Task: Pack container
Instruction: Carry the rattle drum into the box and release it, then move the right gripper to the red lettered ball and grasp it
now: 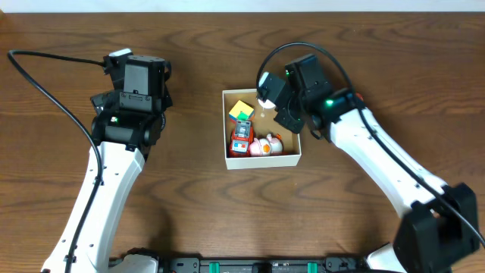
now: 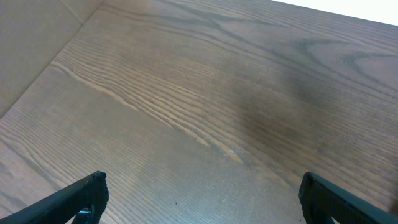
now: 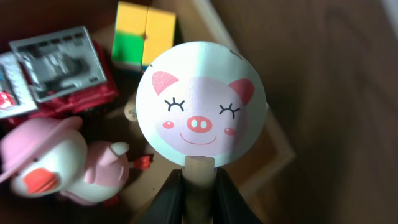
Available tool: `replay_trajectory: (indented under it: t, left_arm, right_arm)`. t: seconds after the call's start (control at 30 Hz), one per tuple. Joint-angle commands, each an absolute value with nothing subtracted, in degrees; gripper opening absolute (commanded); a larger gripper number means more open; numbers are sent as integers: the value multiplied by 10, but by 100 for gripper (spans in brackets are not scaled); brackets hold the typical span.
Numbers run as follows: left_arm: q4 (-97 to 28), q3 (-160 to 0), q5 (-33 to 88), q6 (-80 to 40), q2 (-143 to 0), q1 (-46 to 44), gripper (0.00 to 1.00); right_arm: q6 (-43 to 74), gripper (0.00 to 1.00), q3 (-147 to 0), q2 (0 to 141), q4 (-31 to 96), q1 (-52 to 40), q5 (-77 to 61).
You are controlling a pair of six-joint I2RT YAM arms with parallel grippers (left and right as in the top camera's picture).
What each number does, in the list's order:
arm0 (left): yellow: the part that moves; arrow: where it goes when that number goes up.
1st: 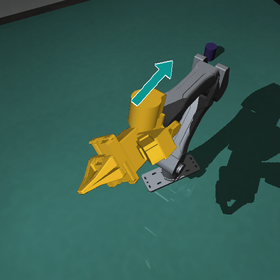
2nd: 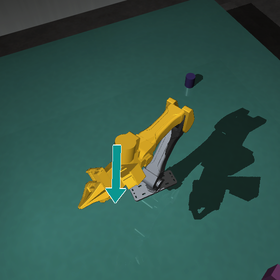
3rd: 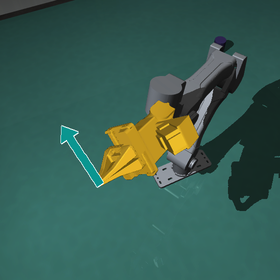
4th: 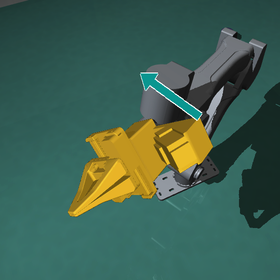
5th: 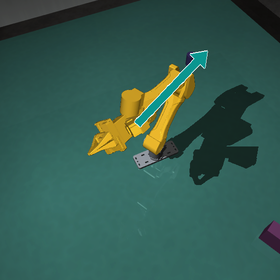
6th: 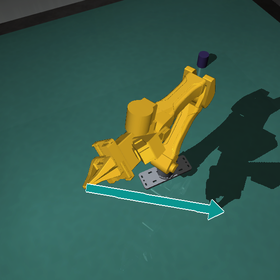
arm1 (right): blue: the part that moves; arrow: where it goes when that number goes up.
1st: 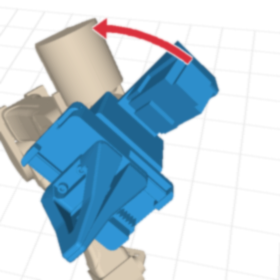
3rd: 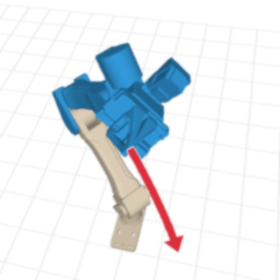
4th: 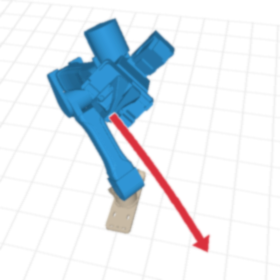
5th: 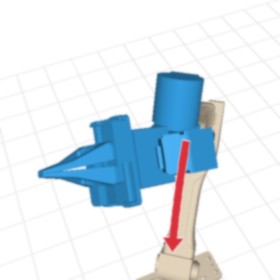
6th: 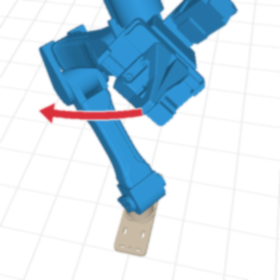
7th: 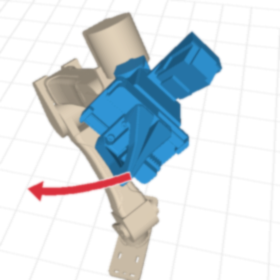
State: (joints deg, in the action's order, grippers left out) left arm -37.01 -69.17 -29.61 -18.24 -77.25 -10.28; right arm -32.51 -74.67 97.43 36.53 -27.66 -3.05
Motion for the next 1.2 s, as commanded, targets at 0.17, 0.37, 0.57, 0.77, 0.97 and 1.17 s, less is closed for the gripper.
replay_trajectory:
  t: [0.17, 0.37, 0.57, 0.77, 0.97, 1.17]
  left_arm:
    - [-369, -698, -307, -190, -767, -100, 98]
    - [-369, -698, -307, -190, -767, -100, 98]
    - [-369, -698, -307, -190, -767, -100, 98]
    - [-369, -698, -307, -190, -767, -100, 98]
    - [-369, -698, -307, -190, -767, -100, 98]
    - [-369, -698, -307, -190, -767, -100, 98]
  right_arm:
    - [-330, 16, -752, 998, 363, -282, -37]
    - [-328, 38, -753, 990, 363, -282, -37]
    - [-276, 52, -753, 943, 327, -281, -26]
    - [-170, 68, -753, 868, 305, -267, 106]
    - [-137, 84, -753, 838, 327, -226, 176]
    - [-51, 90, -753, 847, 350, -150, 176]
